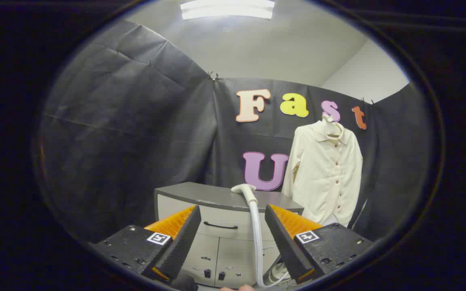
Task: Iron the clothes twice with a garment steamer, once on the left side and once on the right side.
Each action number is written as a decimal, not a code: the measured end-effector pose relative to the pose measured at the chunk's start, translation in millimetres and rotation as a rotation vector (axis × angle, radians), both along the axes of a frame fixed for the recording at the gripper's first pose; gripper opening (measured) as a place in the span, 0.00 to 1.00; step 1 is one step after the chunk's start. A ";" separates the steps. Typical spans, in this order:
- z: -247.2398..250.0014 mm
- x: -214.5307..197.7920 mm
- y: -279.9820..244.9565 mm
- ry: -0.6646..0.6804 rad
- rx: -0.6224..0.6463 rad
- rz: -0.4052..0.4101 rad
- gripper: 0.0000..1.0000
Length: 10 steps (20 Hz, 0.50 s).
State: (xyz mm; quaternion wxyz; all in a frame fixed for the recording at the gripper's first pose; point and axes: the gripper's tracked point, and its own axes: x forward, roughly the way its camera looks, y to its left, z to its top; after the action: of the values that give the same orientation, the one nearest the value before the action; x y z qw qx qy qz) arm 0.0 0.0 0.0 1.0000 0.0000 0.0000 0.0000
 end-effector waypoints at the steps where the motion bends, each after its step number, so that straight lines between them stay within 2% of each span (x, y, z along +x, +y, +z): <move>1: 0.3 -0.5 -0.9 -0.003 -0.005 -0.002 0.96; 10: -8.3 -0.3 -6.2 0.017 0.016 0.006 0.96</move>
State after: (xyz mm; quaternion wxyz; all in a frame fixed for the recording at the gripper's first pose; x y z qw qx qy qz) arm -0.3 -6.2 -8.3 0.9999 0.0080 0.0083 0.0029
